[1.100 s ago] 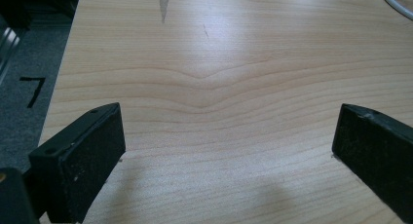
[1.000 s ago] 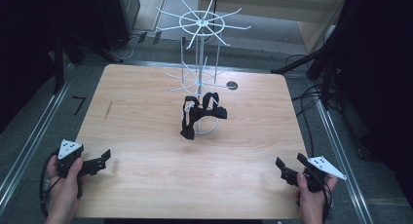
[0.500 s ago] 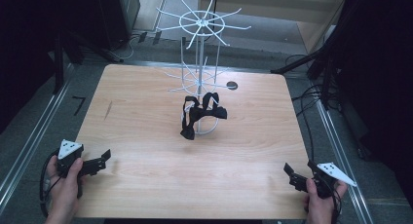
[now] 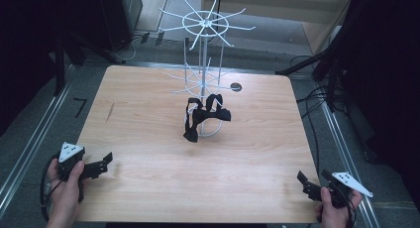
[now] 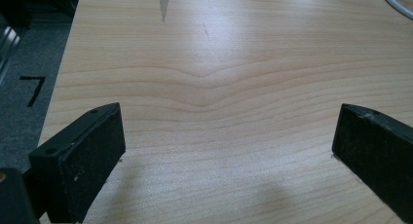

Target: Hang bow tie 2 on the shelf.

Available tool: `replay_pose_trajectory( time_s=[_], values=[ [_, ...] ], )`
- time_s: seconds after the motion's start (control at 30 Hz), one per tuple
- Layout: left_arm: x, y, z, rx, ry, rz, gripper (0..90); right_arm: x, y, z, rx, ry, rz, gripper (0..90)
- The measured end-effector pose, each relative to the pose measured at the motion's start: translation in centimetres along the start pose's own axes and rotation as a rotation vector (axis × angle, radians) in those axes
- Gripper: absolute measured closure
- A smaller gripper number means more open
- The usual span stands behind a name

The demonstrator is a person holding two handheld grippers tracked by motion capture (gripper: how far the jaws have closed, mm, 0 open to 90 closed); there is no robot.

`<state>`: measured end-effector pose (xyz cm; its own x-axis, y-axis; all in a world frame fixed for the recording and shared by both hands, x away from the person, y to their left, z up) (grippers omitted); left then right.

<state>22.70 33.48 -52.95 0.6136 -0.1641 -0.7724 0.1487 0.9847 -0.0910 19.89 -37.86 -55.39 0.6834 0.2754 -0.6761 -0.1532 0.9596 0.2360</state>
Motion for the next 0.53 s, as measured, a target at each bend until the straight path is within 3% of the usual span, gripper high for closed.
replay_pose_trajectory(
  time_s=[0.07, 0.53],
  values=[
    [0.01, -0.01, 0.01, -0.001, 0.001, 0.0, 0.0, 0.02, -0.1, -0.15, -0.013, -0.001, -0.023, 0.0],
    [0.04, -0.04, 0.05, 0.002, 0.006, -0.004, 0.0, 0.01, -0.16, -0.34, -0.006, -0.005, -0.023, 0.3]
  ],
)
Point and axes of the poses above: each handheld gripper's, and its own axes: x roughly forward along the jaws, z roughly out of its top, y roughly to its left, the point moved 1 cm from there along x, roughly forward along the jaws, and after that the axes turned 15 degrees about y, right-handed, at the moved point
